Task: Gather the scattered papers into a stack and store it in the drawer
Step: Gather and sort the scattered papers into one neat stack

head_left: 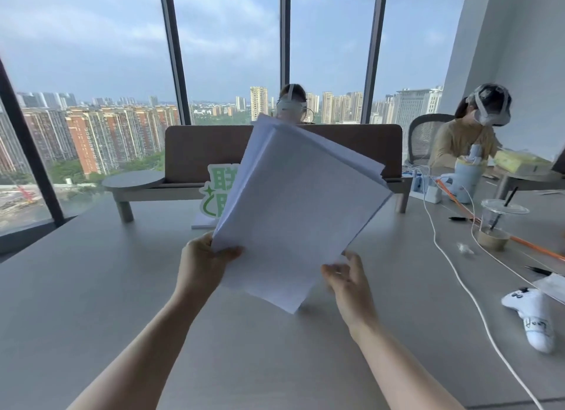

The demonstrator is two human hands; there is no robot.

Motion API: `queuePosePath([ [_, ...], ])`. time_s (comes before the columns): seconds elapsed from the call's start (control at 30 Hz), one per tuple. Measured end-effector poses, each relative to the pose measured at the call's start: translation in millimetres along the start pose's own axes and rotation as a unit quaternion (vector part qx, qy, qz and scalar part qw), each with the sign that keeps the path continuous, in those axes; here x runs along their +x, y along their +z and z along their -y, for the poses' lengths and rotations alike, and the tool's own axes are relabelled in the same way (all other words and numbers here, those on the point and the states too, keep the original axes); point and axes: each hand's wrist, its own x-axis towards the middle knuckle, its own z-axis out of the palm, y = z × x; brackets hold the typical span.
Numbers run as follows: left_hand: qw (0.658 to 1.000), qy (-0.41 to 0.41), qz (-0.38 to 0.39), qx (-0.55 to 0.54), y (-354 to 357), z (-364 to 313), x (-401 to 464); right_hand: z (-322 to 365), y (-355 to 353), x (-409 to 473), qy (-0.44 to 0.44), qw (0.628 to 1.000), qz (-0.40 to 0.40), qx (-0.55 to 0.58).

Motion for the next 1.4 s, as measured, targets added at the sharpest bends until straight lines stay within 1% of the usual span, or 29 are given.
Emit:
queuePosePath([
  [0.1,0.992,0.032,-0.004,0.122,-15,-21,17,7,-8,6,-0.001,0.997,-0.081,-0.010],
  [0.17,0.976,0.058,0.002,0.210,-21,-34,23,12,-16,9,-0.040,0.988,-0.142,-0.050],
  [0.23,0.952,0.095,0.010,0.292,-26,-48,28,21,-23,9,-0.099,0.977,-0.173,-0.076],
  [0.27,0.937,0.115,0.014,0.331,-28,-53,30,27,-25,9,-0.124,0.973,-0.173,-0.088],
  [0.33,0.900,0.152,0.031,0.407,-30,-62,31,35,-28,8,-0.149,0.972,-0.149,-0.107],
  [0.43,0.847,0.201,0.076,0.485,-27,-69,30,39,-28,7,-0.150,0.977,-0.092,-0.117],
  [0.5,0.823,0.219,0.106,0.513,-23,-69,29,38,-25,5,-0.145,0.982,-0.053,-0.106],
  [0.6,0.808,0.232,0.129,0.526,-17,-66,27,31,-22,4,-0.142,0.987,-0.018,-0.068],
  [0.83,0.796,0.243,0.146,0.535,-14,-65,29,26,-22,7,-0.152,0.988,-0.006,-0.031],
  [0.93,0.800,0.241,0.150,0.528,-15,-63,32,26,-26,12,-0.144,0.989,-0.002,-0.032],
  [1.0,0.802,0.248,0.143,0.524,-17,-61,35,25,-28,15,-0.134,0.990,-0.006,-0.041],
  [1.07,0.794,0.259,0.117,0.537,-23,-57,39,24,-30,17,-0.127,0.990,-0.015,-0.051],
  [1.1,0.795,0.258,0.100,0.540,-27,-55,40,24,-30,18,-0.124,0.991,-0.016,-0.054],
  [1.13,0.805,0.257,0.079,0.529,-31,-50,43,23,-31,19,-0.121,0.991,-0.015,-0.057],
  [1.17,0.827,0.248,0.055,0.501,-37,-45,44,23,-31,19,-0.119,0.991,-0.014,-0.060],
  [1.23,0.900,0.194,0.019,0.390,-46,-33,44,23,-31,21,-0.116,0.991,-0.012,-0.063],
  [1.27,0.934,0.150,0.009,0.324,-50,-23,46,23,-30,21,-0.114,0.991,-0.011,-0.062],
  [1.3,0.957,0.107,0.007,0.268,-51,-13,47,23,-30,21,-0.115,0.992,-0.011,-0.059],
  [1.33,0.973,0.077,0.010,0.216,-52,-4,47,23,-29,22,-0.116,0.992,-0.012,-0.058],
  [1.4,0.994,0.028,0.030,0.101,-53,16,46,22,-29,21,-0.120,0.991,-0.013,-0.058],
])
